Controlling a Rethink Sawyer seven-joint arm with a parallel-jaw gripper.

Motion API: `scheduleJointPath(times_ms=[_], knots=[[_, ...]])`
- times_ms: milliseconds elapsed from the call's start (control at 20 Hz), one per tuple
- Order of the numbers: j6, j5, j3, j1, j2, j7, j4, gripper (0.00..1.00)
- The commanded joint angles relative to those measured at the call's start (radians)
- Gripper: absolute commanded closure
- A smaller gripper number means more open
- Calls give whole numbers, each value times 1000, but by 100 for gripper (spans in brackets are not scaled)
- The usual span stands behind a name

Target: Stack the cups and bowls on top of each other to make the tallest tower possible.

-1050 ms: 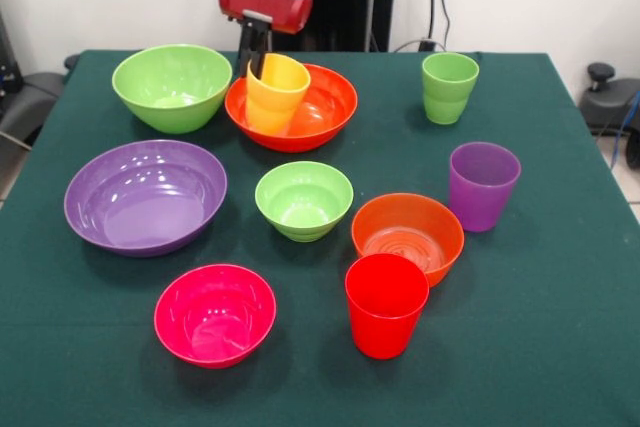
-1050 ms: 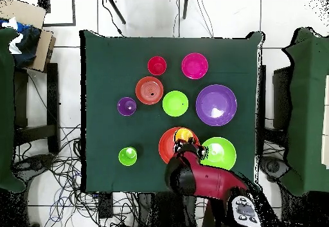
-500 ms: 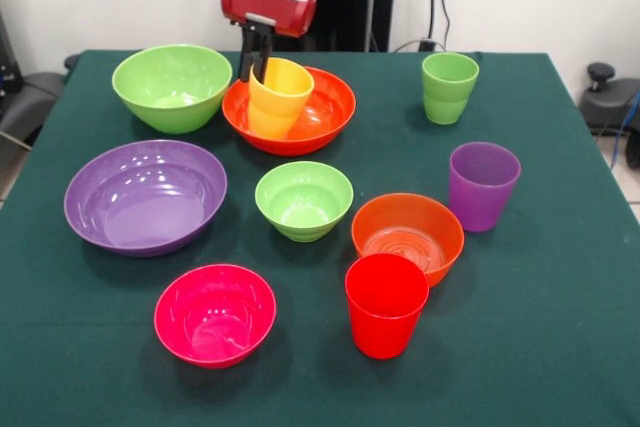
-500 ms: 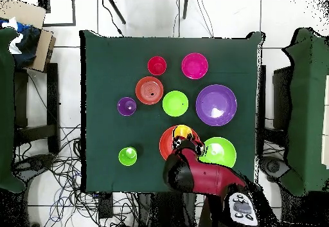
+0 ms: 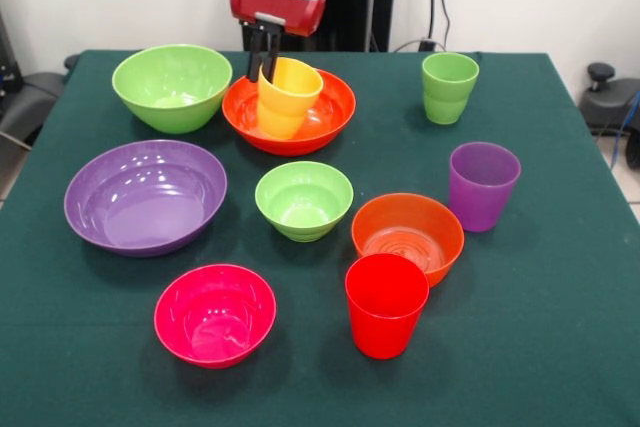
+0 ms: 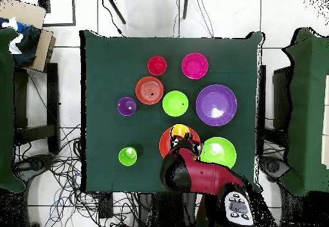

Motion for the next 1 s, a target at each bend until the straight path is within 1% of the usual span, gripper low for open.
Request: scheduleJointPath(times_ms=[50,350,650,1000], knots=[[55,27,66,34,43,139,6,100],[20,23,49,41,77,146,11,100],[52,5,53,26,41,140,61,100],[44,6,52,31,59,135,51,100]])
